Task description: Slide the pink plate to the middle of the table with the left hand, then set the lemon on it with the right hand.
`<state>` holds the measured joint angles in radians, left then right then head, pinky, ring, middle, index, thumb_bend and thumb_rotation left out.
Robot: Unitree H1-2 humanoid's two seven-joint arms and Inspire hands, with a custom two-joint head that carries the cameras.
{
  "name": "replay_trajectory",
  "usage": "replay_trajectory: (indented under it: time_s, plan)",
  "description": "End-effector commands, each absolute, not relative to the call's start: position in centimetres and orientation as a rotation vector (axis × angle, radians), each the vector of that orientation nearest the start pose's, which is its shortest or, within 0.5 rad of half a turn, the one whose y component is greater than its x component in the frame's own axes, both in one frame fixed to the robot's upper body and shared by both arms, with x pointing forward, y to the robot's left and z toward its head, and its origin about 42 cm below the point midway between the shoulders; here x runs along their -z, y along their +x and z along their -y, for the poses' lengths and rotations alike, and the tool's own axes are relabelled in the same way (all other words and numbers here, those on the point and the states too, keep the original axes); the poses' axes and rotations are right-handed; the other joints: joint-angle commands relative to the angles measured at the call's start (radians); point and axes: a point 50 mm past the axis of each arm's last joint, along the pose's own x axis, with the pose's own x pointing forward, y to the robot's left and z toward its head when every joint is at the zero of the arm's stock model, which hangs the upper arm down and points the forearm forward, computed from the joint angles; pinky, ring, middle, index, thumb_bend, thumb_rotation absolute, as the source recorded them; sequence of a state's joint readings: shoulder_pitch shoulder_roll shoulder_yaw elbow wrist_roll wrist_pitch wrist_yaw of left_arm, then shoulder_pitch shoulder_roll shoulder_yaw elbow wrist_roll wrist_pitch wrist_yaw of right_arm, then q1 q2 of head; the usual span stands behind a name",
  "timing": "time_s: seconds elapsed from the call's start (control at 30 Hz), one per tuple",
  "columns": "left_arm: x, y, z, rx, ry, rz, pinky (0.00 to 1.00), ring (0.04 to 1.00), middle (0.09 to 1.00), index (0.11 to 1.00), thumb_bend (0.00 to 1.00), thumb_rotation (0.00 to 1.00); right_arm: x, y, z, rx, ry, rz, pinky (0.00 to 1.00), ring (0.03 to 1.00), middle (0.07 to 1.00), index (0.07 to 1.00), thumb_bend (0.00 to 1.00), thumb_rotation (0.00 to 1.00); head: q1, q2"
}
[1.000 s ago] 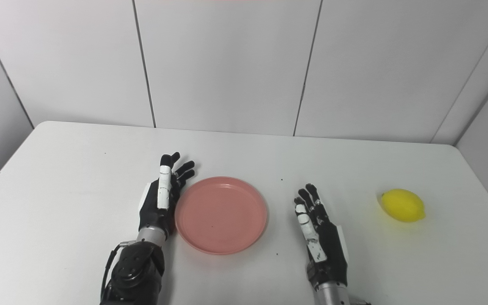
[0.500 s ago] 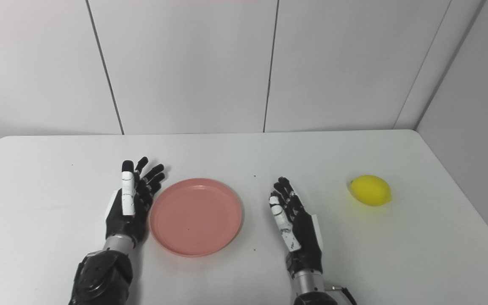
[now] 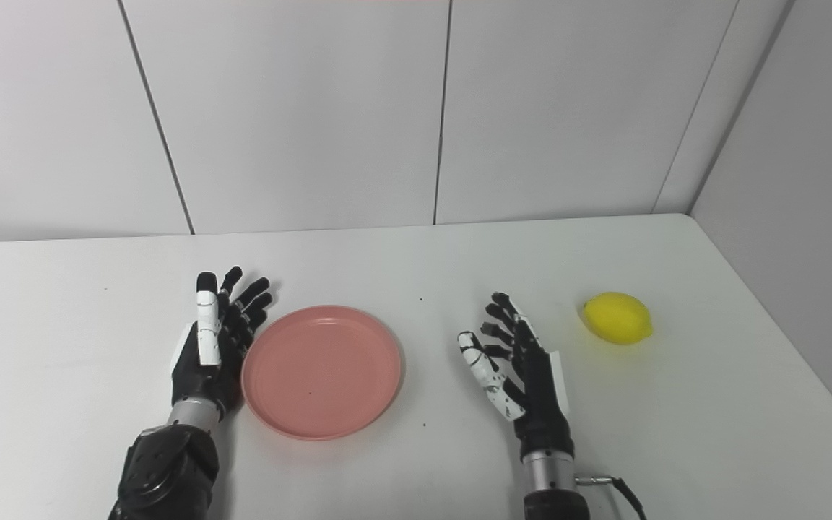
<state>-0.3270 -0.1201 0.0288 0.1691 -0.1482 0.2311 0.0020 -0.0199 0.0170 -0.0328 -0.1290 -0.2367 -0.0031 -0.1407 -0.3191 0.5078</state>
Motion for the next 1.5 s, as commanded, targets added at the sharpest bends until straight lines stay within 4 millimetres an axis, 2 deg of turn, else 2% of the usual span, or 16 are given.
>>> replay_trajectory:
  time_s: [0.0,0.17,0.3,0.43,0.53,0.67,0.77,0.97,1.1,1.23,1.47]
  plan:
    - [-11.9,37.7,-13.4,0.129,-0.267,-0.190,1.00,0.898,0.864,0.965,0.78,1.00,-16.5,29.9,22.6,0.215,-0.247,0.274,0.69,0.765,0.835,0.851,0.62,0.60,0.002,0.001]
    - [-11.9,37.8,-13.3,0.132,-0.273,-0.182,1.00,0.897,0.863,0.969,0.78,1.00,-18.0,30.9,24.3,0.254,-0.325,0.353,0.67,0.759,0.825,0.843,0.60,0.58,0.001,-0.005]
    - [-11.6,37.9,-13.5,0.129,-0.279,-0.185,1.00,0.910,0.874,0.970,0.77,1.00,-20.4,31.7,26.2,0.289,-0.382,0.421,0.66,0.756,0.818,0.835,0.61,0.57,0.001,-0.007]
    - [-11.5,37.8,-13.5,0.122,-0.289,-0.180,1.00,0.912,0.868,0.968,0.76,0.99,-22.1,32.3,27.9,0.308,-0.444,0.471,0.59,0.743,0.816,0.835,0.66,0.62,-0.001,-0.004]
    - [-11.4,37.7,-13.4,0.119,-0.292,-0.181,1.00,0.905,0.867,0.967,0.76,0.99,-23.3,32.8,29.1,0.308,-0.462,0.499,0.63,0.756,0.823,0.830,0.72,0.62,0.001,-0.003]
    - [-11.4,37.6,-13.3,0.122,-0.300,-0.182,1.00,0.903,0.866,0.970,0.75,0.99,-24.5,33.5,30.4,0.324,-0.537,0.528,0.65,0.754,0.828,0.824,0.73,0.63,0.002,-0.002]
    - [-11.2,37.5,-13.2,0.127,-0.298,-0.182,1.00,0.902,0.866,0.973,0.75,1.00,-25.5,34.1,31.9,0.338,-0.674,0.529,0.66,0.761,0.824,0.821,0.74,0.68,0.003,-0.003]
    - [-11.2,37.4,-13.3,0.129,-0.303,-0.186,1.00,0.895,0.869,0.973,0.75,0.99,-27.5,34.8,34.3,0.337,-0.824,0.515,0.66,0.758,0.800,0.785,0.78,0.64,0.001,-0.002]
    - [-11.3,37.3,-13.4,0.133,-0.302,-0.185,1.00,0.894,0.863,0.971,0.75,0.99,-28.0,34.9,35.8,0.356,-0.985,0.463,0.63,0.720,0.760,0.752,0.80,0.62,-0.001,-0.002]
    - [-11.3,37.3,-13.6,0.135,-0.301,-0.185,1.00,0.890,0.858,0.969,0.75,0.99,-27.9,35.0,36.7,0.362,-1.044,0.418,0.61,0.700,0.740,0.732,0.84,0.58,-0.006,-0.001]
    - [-11.4,37.4,-13.9,0.140,-0.293,-0.188,1.00,0.889,0.850,0.969,0.76,0.99,-26.6,35.2,38.5,0.361,-1.241,0.331,0.59,0.650,0.693,0.714,0.89,0.56,-0.026,0.000]
